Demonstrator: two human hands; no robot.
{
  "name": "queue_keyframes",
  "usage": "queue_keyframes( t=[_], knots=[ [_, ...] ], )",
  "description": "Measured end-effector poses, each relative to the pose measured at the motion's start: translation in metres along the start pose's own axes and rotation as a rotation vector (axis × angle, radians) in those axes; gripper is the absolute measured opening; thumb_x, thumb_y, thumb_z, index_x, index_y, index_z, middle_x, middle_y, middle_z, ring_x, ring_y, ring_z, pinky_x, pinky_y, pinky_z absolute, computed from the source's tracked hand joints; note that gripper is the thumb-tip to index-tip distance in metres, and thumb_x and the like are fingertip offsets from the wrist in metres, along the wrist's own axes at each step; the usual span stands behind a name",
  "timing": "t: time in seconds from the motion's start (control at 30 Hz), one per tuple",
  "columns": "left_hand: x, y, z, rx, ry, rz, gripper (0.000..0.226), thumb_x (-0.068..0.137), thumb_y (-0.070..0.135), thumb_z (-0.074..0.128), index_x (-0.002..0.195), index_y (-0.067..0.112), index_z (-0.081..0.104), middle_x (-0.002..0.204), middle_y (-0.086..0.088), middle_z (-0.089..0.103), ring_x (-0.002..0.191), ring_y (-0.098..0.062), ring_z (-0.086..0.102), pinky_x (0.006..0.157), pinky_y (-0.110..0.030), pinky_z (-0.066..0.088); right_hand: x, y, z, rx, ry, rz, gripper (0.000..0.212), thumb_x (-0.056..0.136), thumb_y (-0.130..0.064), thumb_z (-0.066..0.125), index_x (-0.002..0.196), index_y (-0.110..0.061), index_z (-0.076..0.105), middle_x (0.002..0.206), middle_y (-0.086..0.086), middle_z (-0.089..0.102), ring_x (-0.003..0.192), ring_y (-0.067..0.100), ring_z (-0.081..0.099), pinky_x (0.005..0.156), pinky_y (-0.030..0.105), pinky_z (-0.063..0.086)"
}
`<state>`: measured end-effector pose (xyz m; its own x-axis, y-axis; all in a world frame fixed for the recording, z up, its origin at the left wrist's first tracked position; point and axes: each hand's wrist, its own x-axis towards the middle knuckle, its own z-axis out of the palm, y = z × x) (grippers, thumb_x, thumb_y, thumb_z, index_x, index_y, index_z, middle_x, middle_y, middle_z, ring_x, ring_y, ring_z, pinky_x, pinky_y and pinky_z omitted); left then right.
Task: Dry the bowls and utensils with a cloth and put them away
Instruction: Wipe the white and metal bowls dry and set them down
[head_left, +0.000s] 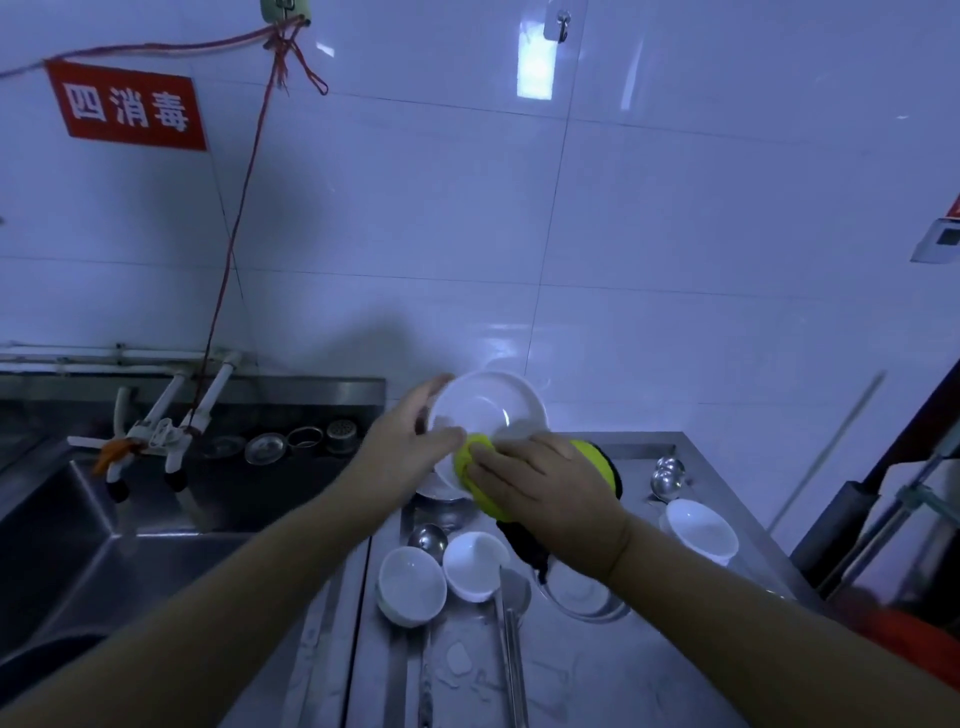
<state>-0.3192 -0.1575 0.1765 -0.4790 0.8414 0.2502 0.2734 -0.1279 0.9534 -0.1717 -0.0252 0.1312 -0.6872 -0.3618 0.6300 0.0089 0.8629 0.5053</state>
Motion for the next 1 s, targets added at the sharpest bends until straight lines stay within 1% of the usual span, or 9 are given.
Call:
queue_keyframes(
  t=[0.17, 0.33, 0.47, 0.57, 0.63, 0.7, 0.8, 0.9, 1.0],
  knots=[
    [-0.011, -0.008, 0.02, -0.155, 0.117, 0.047, 0.026, 0.079, 0.016, 0.047, 0.1, 0.027, 0.056, 0.091, 0.001, 0.065, 0.079, -0.008, 0.059, 0.066, -0.013, 0.048, 0.002, -0.019, 0.003, 0.034, 0.032, 0.105, 0.025, 0.098, -0.014, 0.049, 0.122, -0.01, 0.053, 0.121, 0.007, 0.066, 0.1, 0.025, 0.062, 0.081, 0.037, 0.045],
    [0.01, 0.005, -0.014, 0.398, -0.348, -0.069, 0.038, 0.065, 0.023, 0.043, 0.099, 0.026, 0.059, 0.094, -0.001, 0.061, 0.089, -0.022, 0.059, 0.075, -0.035, 0.047, -0.011, 0.007, -0.007, 0.039, -0.045, -0.261, 0.017, 0.095, -0.01, 0.057, 0.109, -0.008, 0.067, 0.115, 0.01, 0.068, 0.095, 0.026, 0.064, 0.09, 0.038, 0.048],
    [0.014, 0.014, -0.02, 0.559, -0.336, -0.047, 0.04, 0.075, 0.032, 0.043, 0.113, 0.027, 0.055, 0.104, 0.0, 0.063, 0.098, -0.021, 0.059, 0.086, -0.04, 0.047, -0.009, 0.008, 0.001, 0.1, -0.063, -0.193, 0.017, 0.093, -0.01, 0.055, 0.109, -0.009, 0.059, 0.112, 0.007, 0.068, 0.089, 0.025, 0.061, 0.089, 0.037, 0.046],
    [0.004, 0.015, -0.018, 0.93, -0.17, 0.122, 0.037, 0.088, 0.031, 0.048, 0.124, 0.024, 0.045, 0.111, -0.002, 0.056, 0.101, -0.022, 0.054, 0.083, -0.039, 0.048, -0.013, 0.008, 0.002, 0.133, -0.098, -0.066, 0.018, 0.092, -0.012, 0.053, 0.106, -0.012, 0.065, 0.11, 0.003, 0.069, 0.086, 0.022, 0.059, 0.088, 0.033, 0.041],
    [-0.01, 0.009, -0.016, 1.118, -0.046, 0.404, 0.039, 0.084, 0.025, 0.056, 0.123, 0.025, 0.052, 0.114, 0.0, 0.055, 0.102, -0.019, 0.054, 0.078, -0.033, 0.05, -0.016, 0.007, 0.001, 0.145, -0.145, 0.004, 0.024, 0.084, -0.012, 0.057, 0.105, -0.013, 0.069, 0.109, 0.001, 0.069, 0.089, 0.019, 0.055, 0.089, 0.032, 0.037],
    [-0.018, 0.001, -0.012, 1.278, -0.121, 0.675, 0.033, 0.069, 0.023, 0.069, 0.102, 0.025, 0.065, 0.1, 0.003, 0.063, 0.091, -0.017, 0.059, 0.071, -0.028, 0.051, -0.017, 0.005, -0.001, 0.18, -0.195, 0.061, 0.032, 0.075, -0.012, 0.067, 0.107, -0.015, 0.068, 0.109, -0.001, 0.069, 0.088, 0.019, 0.053, 0.088, 0.03, 0.036],
    [-0.016, -0.016, -0.012, 1.325, -0.309, 0.878, 0.023, 0.062, 0.009, 0.063, 0.081, 0.022, 0.065, 0.078, 0.003, 0.064, 0.077, -0.017, 0.061, 0.084, -0.033, 0.054, -0.011, 0.004, -0.003, 0.246, -0.222, 0.13, 0.037, 0.077, -0.017, 0.062, 0.114, -0.018, 0.06, 0.113, 0.0, 0.067, 0.087, 0.02, 0.058, 0.087, 0.03, 0.037],
    [-0.012, -0.017, -0.015, 1.291, -0.37, 0.847, 0.021, 0.057, 0.009, 0.056, 0.071, 0.023, 0.062, 0.068, 0.007, 0.061, 0.064, -0.015, 0.059, 0.065, -0.023, 0.053, -0.008, 0.005, -0.008, 0.303, -0.205, 0.136, 0.037, 0.088, -0.021, 0.051, 0.125, -0.019, 0.05, 0.124, 0.001, 0.061, 0.099, 0.021, 0.058, 0.092, 0.033, 0.04],
    [-0.015, -0.021, -0.022, 1.022, -0.293, 0.54, 0.015, 0.068, 0.023, 0.057, 0.08, 0.027, 0.065, 0.078, 0.01, 0.066, 0.071, -0.011, 0.061, 0.061, -0.022, 0.047, -0.013, 0.01, -0.019, 0.415, -0.051, 0.347, 0.038, 0.095, -0.022, 0.05, 0.133, -0.017, 0.052, 0.138, 0.0, 0.054, 0.117, 0.018, 0.054, 0.101, 0.032, 0.04]
  ],
)
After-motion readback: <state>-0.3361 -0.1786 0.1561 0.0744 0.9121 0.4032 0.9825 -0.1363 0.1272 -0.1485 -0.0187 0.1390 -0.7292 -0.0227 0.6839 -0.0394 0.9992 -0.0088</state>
